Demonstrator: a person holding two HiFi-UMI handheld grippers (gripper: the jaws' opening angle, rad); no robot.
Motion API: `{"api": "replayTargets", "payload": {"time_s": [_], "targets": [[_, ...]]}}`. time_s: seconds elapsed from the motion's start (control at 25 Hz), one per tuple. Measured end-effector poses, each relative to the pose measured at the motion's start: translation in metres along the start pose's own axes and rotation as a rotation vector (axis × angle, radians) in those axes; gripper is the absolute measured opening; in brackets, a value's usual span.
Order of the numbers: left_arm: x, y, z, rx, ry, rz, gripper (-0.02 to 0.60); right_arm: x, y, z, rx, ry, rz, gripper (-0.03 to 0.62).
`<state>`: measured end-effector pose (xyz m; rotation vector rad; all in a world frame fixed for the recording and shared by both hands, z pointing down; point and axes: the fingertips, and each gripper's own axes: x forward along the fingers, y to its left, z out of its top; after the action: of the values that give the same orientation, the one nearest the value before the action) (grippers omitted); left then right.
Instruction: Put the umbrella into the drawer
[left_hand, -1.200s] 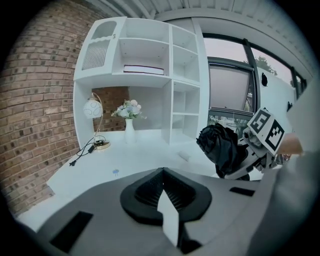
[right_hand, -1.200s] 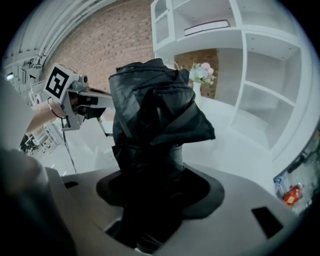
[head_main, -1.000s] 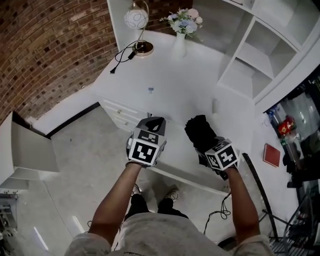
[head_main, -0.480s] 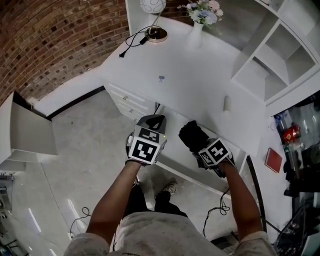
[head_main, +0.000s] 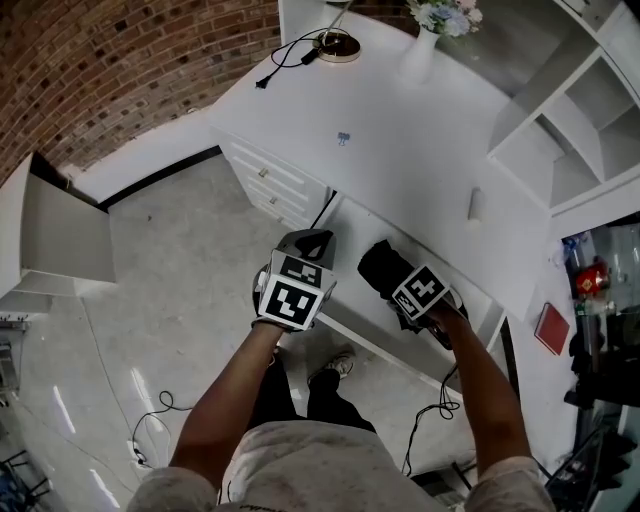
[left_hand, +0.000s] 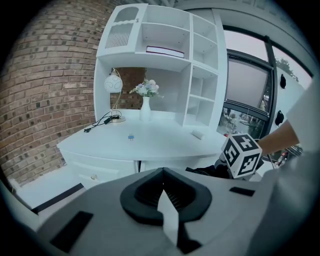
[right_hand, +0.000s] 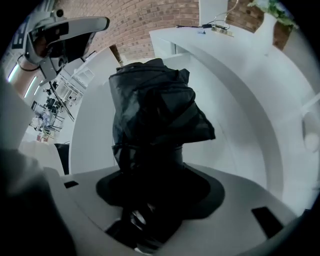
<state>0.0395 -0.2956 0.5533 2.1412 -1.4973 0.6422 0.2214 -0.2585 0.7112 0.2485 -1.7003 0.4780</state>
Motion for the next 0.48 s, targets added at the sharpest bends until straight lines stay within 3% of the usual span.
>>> {"api": "replayTargets", "payload": {"time_s": [0.48], "targets": [[0.000, 0.010, -0.029, -0.025, 0.042, 0.027, -0.003, 0.041, -0.009, -0.007, 0.008, 0.108, 0.019, 0.256]]}}
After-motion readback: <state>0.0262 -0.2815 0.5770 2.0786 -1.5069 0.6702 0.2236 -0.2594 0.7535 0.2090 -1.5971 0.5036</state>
